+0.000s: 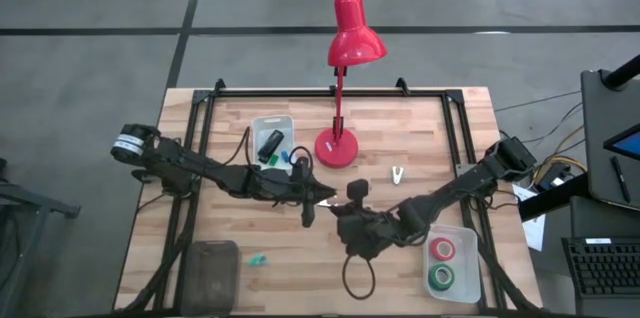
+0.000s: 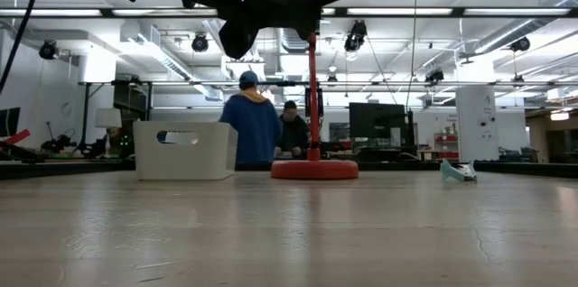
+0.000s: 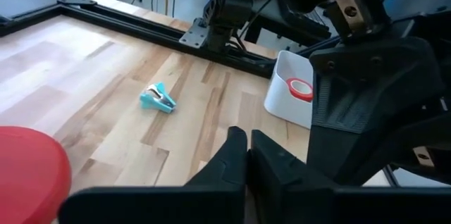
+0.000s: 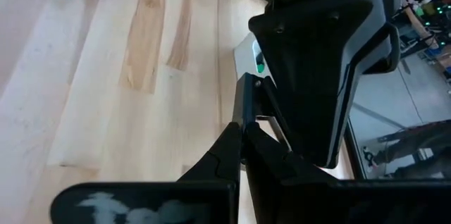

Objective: Pick and place Stapler, Stapler remover, tape
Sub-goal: Put the black staple remover into the black bin, then put the right blue staple remover into the black bin

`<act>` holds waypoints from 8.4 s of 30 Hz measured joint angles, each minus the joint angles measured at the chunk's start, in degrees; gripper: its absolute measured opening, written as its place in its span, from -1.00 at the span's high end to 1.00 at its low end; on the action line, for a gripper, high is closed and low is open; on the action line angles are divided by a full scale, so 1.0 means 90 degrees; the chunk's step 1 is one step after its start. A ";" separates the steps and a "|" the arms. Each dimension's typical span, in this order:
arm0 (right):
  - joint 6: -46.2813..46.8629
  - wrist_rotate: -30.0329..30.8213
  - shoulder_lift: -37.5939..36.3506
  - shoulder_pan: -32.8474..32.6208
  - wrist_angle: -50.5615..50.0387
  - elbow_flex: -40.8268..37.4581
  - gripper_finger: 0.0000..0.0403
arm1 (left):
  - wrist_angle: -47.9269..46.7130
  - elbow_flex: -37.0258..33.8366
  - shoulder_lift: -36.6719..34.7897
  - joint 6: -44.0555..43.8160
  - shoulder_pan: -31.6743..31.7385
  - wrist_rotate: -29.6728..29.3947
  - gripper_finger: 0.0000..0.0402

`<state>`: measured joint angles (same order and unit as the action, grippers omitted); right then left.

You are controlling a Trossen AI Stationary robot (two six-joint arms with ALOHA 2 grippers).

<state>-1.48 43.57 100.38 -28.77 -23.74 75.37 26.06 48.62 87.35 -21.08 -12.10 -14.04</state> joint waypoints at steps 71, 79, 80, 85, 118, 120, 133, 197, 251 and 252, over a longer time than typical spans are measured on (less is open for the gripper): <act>0.0833 -0.0002 0.0034 -0.0381 -0.0430 -0.0182 0.15 | -0.7181 -0.0052 -0.1478 -0.7856 -0.5904 -0.1112 0.94; 0.0831 0.0000 0.0034 -0.0361 -0.0411 -0.0207 0.19 | -0.7133 -0.0382 -0.1216 -0.8449 -0.5901 -0.0861 0.93; 0.0831 -0.0001 0.0034 -0.0355 -0.0420 -0.0212 0.19 | -0.7128 -0.0417 -0.1199 -0.8542 -0.5901 -0.0791 0.93; 0.0828 0.0000 0.0034 -0.0331 -0.0340 -0.0253 0.16 | -0.7062 -0.0541 -0.1144 -0.8754 -0.5902 -0.0814 0.92; 0.0780 0.0001 0.0034 -0.0276 -0.0082 -0.0425 0.26 | -0.6545 -0.0482 -0.1397 -0.8390 -0.5900 -0.2192 0.41; 0.0761 0.0002 0.0034 -0.0265 -0.0083 -0.0425 0.26 | -0.6556 -0.0366 -0.1453 -0.8171 -0.5899 -0.2222 0.42; 0.1089 -0.0041 0.0010 -0.0187 -0.0287 -0.0425 0.28 | -0.6002 0.0000 -0.1569 -0.5712 -0.5667 -0.6749 0.43; 0.6569 -0.2830 -0.2191 0.3064 -0.2250 -0.3429 0.43 | 0.0716 0.0095 -0.1039 0.1687 -0.0996 -0.0920 0.52; 0.5463 -0.2475 -0.1549 0.2468 -0.1370 -0.3226 0.96 | 0.0261 0.0095 -0.1044 0.2217 -0.0952 -0.0920 0.52; 0.5405 -0.2450 -0.1557 0.2357 -0.1251 -0.3173 0.96 | 0.0203 0.0095 -0.1044 0.2293 -0.0943 -0.0920 0.52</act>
<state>47.17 21.52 86.36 -7.56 -35.00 46.82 27.89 49.47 77.95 -0.43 -20.58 -22.33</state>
